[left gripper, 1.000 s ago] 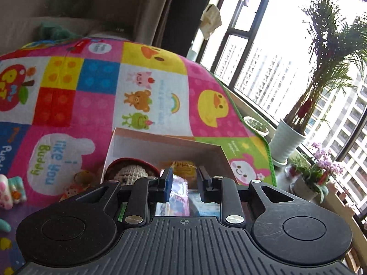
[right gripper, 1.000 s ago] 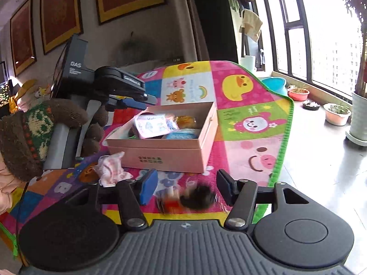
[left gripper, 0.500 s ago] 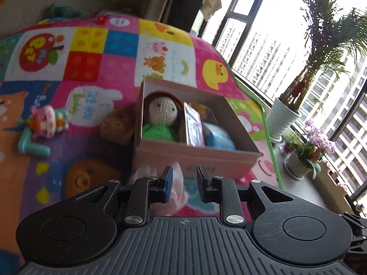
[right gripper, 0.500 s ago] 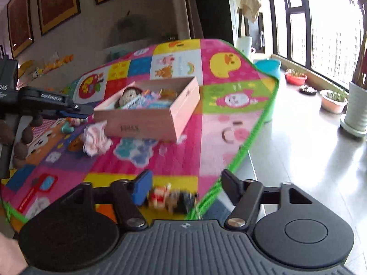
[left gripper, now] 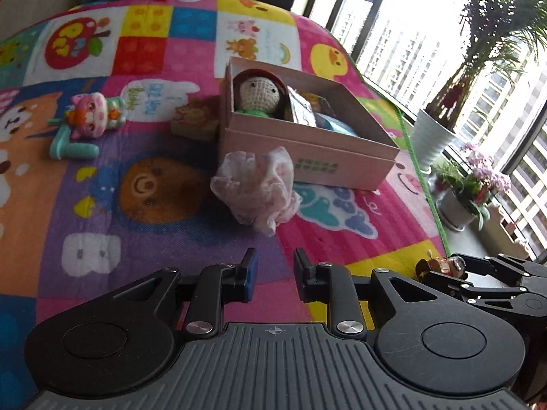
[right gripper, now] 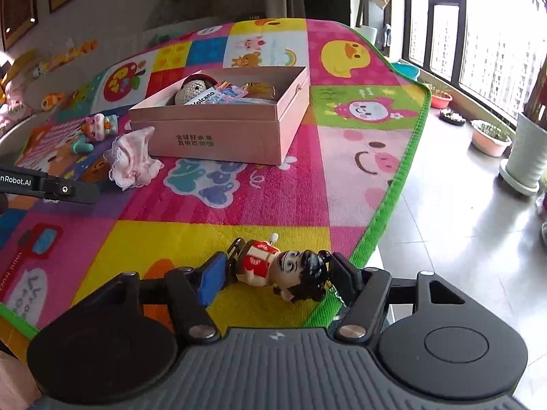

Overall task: Organize objects
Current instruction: 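Carry the keychain figure into the pink box and open the right tool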

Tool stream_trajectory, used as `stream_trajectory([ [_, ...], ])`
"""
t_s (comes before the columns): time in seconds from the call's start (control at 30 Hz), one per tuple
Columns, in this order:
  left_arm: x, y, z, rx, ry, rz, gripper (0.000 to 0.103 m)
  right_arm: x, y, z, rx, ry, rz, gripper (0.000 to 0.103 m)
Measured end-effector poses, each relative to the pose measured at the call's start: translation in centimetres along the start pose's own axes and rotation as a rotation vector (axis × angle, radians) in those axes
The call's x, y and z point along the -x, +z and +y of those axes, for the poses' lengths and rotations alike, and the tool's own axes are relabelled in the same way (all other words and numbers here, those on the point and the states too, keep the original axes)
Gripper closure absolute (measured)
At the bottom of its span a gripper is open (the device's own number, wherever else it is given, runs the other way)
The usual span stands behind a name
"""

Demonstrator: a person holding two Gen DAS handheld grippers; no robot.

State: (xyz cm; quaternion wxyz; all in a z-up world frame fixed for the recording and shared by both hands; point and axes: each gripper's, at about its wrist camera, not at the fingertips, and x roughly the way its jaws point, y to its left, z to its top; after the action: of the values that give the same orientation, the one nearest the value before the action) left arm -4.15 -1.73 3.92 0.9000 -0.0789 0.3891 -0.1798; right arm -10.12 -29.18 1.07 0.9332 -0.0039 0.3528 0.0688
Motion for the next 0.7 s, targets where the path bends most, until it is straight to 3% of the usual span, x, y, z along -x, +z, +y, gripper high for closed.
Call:
stream_trajectory([
  [0.1,0.2,0.0,1.1,0.025,0.0,-0.012,0.078,0.6,2.5,-0.2,0.0,0.037,0.002,0.039],
  [0.27,0.5,0.3,1.8,0.025,-0.04,-0.036,0.078,2.4,13.4,-0.6,-0.073,0.153,-0.113,0.039],
  [0.33,0.5,0.1,1.8,0.01,-0.057,-0.042,0.078,1.6,18.3,0.0,-0.086,0.186,-0.154,0.039],
  [0.47,0.6,-0.3,2.1,-0.009,-0.063,-0.043,0.078,-3.2,25.7,2.6,-0.079,0.172,-0.209,0.038],
  [0.57,1.1,-0.3,3.4,0.002,-0.054,-0.054,0.078,-7.0,28.0,3.9,-0.085,0.103,-0.189,0.032],
  [0.7,1.2,0.0,6.1,0.042,-0.028,-0.08,0.078,-8.0,26.4,4.5,-0.087,0.152,-0.169,0.029],
])
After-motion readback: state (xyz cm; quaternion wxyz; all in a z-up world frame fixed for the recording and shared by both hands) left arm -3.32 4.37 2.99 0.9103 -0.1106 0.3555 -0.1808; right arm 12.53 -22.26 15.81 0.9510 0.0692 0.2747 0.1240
